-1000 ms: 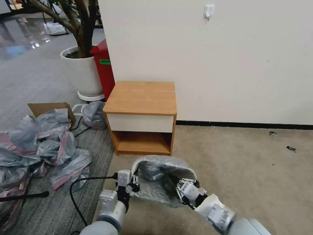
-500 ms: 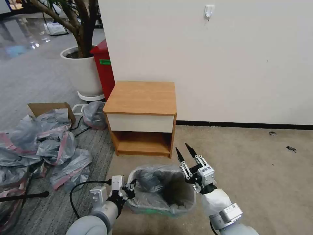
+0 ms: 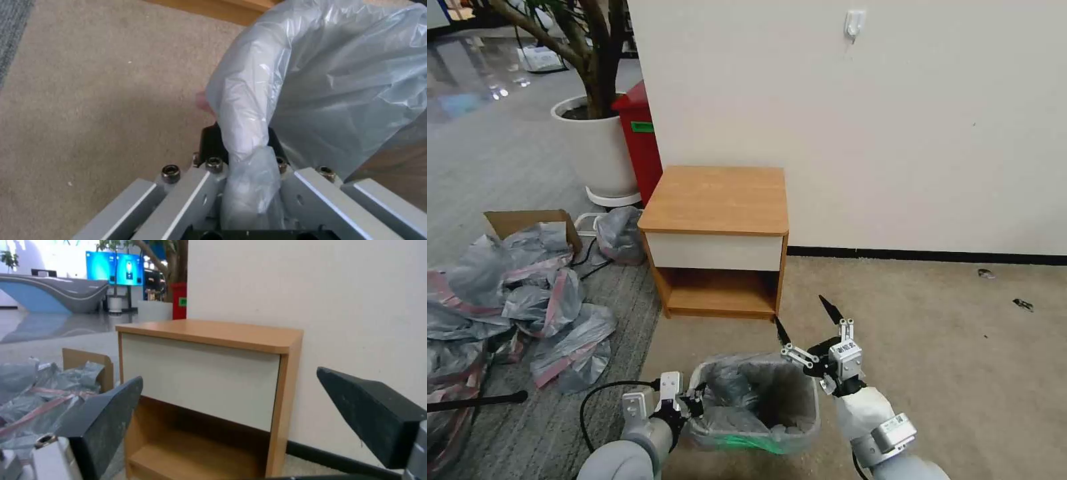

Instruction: Pick up the garbage bag from the table and place it over the trash can.

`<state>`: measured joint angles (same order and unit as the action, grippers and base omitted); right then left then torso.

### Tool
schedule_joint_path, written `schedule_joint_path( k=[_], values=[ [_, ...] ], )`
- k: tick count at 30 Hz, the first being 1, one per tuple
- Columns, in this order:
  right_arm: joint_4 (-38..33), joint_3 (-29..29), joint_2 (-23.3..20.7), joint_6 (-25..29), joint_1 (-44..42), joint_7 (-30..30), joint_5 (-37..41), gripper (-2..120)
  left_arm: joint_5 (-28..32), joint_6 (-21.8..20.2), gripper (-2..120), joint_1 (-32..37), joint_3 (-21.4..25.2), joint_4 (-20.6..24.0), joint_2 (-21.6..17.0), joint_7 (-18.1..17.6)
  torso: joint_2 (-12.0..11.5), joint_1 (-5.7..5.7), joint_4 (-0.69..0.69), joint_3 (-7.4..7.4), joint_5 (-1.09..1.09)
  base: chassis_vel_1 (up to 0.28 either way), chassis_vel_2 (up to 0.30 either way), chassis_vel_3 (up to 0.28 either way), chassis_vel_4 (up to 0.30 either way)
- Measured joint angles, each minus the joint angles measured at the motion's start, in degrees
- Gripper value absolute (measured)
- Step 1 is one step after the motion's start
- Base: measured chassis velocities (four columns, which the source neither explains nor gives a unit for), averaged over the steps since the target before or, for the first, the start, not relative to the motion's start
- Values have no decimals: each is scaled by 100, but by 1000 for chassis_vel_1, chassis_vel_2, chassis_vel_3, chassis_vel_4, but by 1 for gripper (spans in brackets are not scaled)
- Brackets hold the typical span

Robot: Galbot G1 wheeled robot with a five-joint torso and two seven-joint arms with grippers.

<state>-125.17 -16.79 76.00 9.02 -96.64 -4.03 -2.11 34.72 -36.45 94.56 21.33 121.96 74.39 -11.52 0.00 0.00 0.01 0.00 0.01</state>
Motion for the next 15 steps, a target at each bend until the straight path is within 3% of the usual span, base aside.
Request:
schedule_joint_path(
  k=[15],
  values=[
    [38, 42, 1, -7, 6, -29, 23, 100, -397, 262, 57, -1, -6, 30, -89, 221, 0, 0, -1, 0, -2, 0, 0, 0, 0]
  ],
)
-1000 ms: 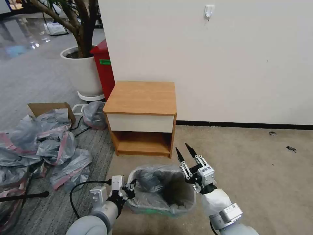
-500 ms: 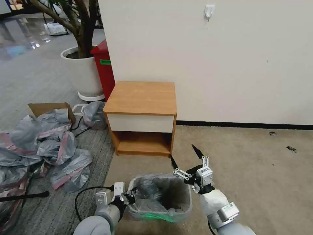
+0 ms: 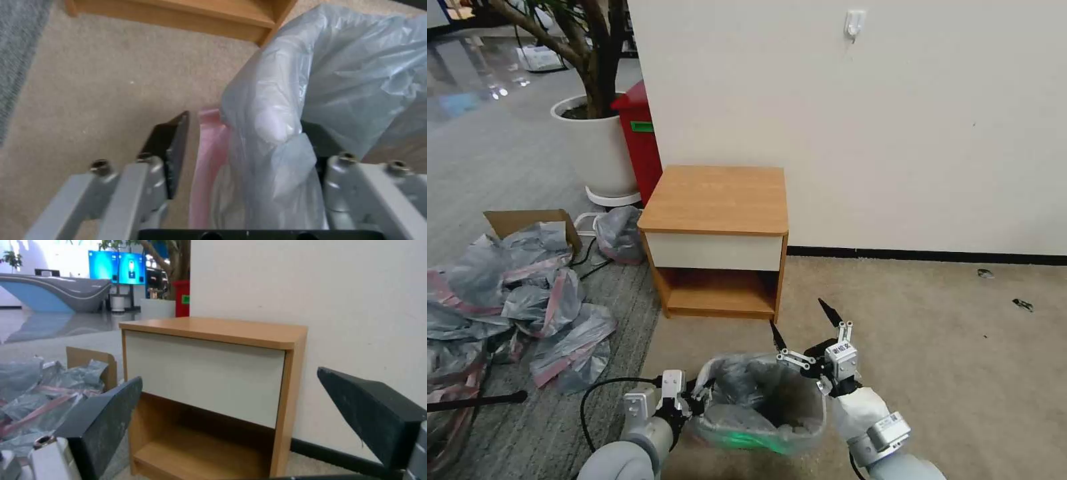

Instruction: Pick up the garbage bag from the table and place it over the trash can.

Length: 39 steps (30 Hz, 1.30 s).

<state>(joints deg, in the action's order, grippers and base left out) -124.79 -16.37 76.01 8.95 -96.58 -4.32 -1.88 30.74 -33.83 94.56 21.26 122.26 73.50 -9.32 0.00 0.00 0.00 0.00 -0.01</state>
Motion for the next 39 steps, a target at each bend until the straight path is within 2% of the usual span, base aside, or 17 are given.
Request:
schedule_joint_path(
  k=[3, 5, 8, 9, 10, 12, 13, 15, 16, 17, 19, 21, 28, 39],
  values=[
    [-19, 8, 5, -6, -28, -7, -11, 100, -135, 121, 73, 11, 0, 62, -25, 106, 0, 0, 0, 0, 1, 0, 0, 0, 0],
    [-32, 15, 7, -12, -38, -7, -11, 100, -164, 156, 74, 15, 1, 74, -32, 144, 0, 0, 0, 0, 1, 0, 0, 0, 0],
    [-85, 47, 33, -44, -81, 5, -20, 100, -329, 403, 89, 46, -2, 127, -70, 355, 0, 0, 0, 0, 1, 0, 0, 0, 0],
    [-85, 47, 33, -44, -81, 5, -20, 100, -329, 403, 89, 46, -2, 127, -70, 355, 0, 0, 0, 0, 1, 0, 0, 0, 0],
    [-90, 46, 44, -55, -90, 42, -35, 100, -414, 546, 95, 58, -5, 150, -78, 439, 0, 0, 0, 0, 0, 0, 0, 0, 0],
    [-93, 42, 59, -111, -101, 196, -71, 100, -719, 944, 99, 84, -11, 169, -84, 574, 0, 0, 0, 0, 1, 0, 0, 0, 0],
    [-93, 42, 59, -111, -101, 196, -71, 100, -719, 944, 99, 84, -11, 169, -84, 574, 0, 0, 0, 0, 1, 0, 0, 0, 0],
    [-56, -40, 146, -298, -138, 621, -193, 100, -1342, 2125, 100, 147, 9, 20, -63, 603, 0, 0, 1, 0, 1, 0, 0, 0, 0],
    [10, -112, 228, -370, -190, 835, -221, 100, -1579, 2932, 100, 167, 71, -177, -47, 606, 0, 0, 0, 0, 1, 0, 0, 0, 0],
    [10, -112, 228, -370, -190, 835, -221, 100, -1579, 2932, 100, 167, 71, -177, -47, 606, 0, 0, 0, 0, 1, 0, 0, 0, 0],
    [114, -199, 325, -404, -342, 1092, -162, 100, -1800, 3995, 100, 185, 246, -518, -35, 637, 0, 0, 0, 0, -1, 0, 0, 0, 0],
    [247, -276, 413, -253, -507, 1177, -79, 100, -1870, 4519, 100, 231, 442, -726, -45, 680, 0, 0, 0, 0, 0, 0, 0, 0, 0],
    [385, -395, 585, 17, -500, 1210, -78, 100, -1862, 4872, 100, 266, 677, -807, -24, 711, 0, 0, 1, 0, 1, 0, 0, 0, 0],
    [398, -466, 629, 31, -442, 1225, -148, 100, -1784, 4894, 100, 239, 715, -726, 8, 735, 0, 0, 0, 0, 1, 0, 0, 0, 0]
  ],
)
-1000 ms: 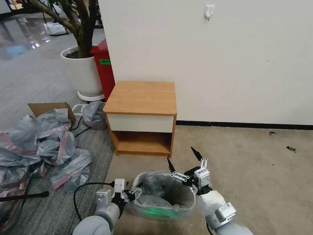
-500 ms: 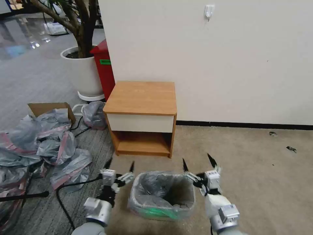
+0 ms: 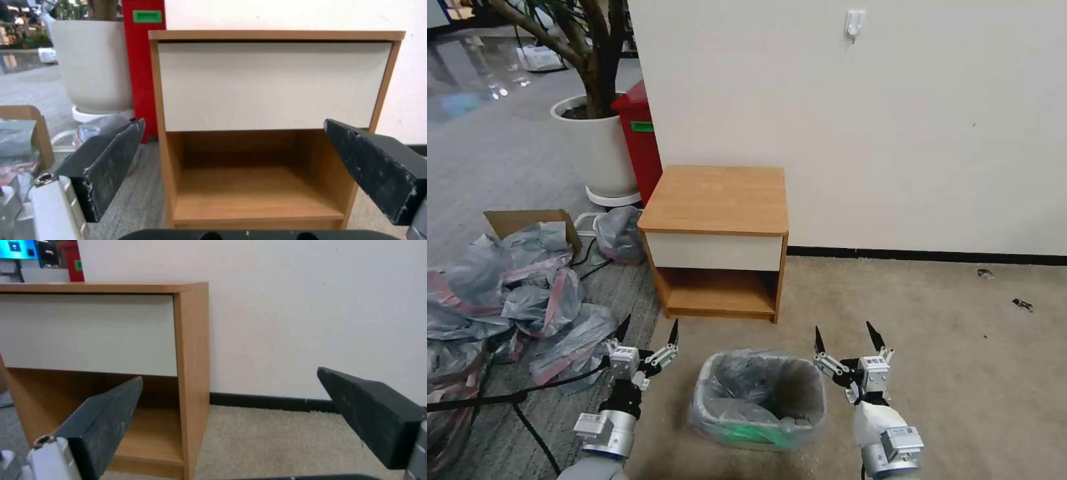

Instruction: Pick up the garbage bag from the table and place it over the trash can.

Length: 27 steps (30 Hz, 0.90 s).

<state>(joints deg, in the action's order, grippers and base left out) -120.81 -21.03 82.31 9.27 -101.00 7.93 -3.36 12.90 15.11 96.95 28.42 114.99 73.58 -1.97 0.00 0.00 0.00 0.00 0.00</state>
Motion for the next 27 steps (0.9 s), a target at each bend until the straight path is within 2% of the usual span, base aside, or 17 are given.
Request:
schedule_joint_path(
  k=[27],
  values=[
    [-3, 6, -8, 2, 5, -10, -3, 100, 20, -63, 100, -3, -10, 14, 0, -4, 0, 0, 0, 0, 0, 0, 0, 0, 0]
  ],
)
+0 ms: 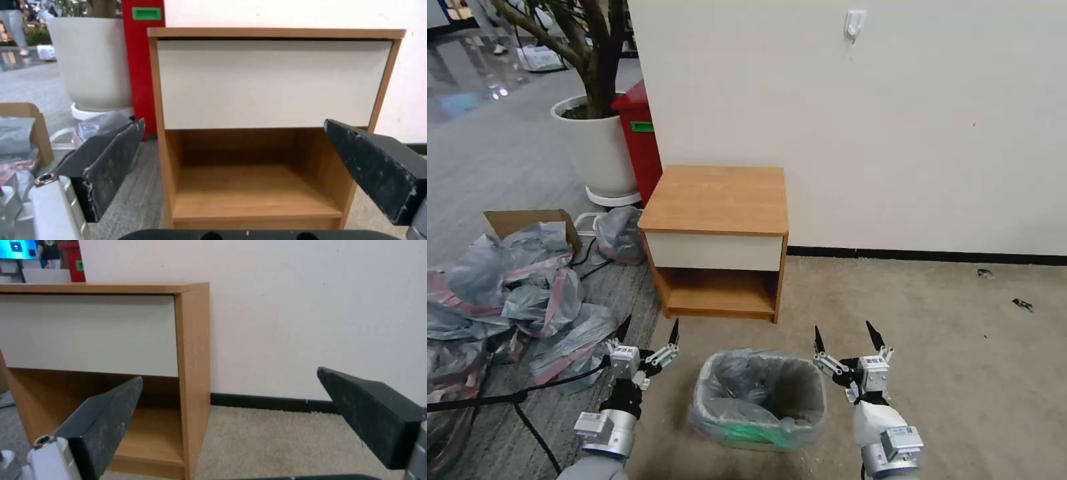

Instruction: Pick up the garbage bag from the table and place it over the trash can.

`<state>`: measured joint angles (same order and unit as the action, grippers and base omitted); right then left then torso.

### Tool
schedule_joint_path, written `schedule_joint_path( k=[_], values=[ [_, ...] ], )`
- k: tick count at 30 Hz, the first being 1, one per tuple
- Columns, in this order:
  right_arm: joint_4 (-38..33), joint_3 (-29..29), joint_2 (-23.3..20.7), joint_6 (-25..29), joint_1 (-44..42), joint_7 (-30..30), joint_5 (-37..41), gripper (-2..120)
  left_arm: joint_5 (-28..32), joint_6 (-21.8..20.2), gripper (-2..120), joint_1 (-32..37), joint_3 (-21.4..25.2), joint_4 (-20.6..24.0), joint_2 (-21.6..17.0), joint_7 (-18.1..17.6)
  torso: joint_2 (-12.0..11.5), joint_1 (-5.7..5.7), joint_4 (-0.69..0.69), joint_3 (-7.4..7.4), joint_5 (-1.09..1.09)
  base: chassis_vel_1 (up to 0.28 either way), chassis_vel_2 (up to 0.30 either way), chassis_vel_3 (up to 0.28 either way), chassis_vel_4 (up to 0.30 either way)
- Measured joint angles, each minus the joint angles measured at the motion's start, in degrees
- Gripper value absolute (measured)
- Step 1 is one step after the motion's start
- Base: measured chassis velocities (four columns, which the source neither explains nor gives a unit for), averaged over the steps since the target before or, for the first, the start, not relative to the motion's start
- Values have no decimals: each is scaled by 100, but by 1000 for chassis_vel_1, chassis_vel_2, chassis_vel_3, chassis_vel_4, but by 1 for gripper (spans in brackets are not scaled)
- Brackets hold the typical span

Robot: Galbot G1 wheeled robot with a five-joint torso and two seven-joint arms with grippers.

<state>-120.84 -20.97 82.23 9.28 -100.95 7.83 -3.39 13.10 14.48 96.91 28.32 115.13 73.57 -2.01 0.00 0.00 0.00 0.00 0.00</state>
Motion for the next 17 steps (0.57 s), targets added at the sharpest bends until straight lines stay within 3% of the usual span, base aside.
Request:
schedule_joint_path(
  k=[17],
  values=[
    [-6, 0, 0, -1, 0, -4, 0, 100, 0, -5, 100, 0, -1, 0, 0, -6, 0, 0, 0, 0, 0, 0, 0, 0, 0]
  ],
)
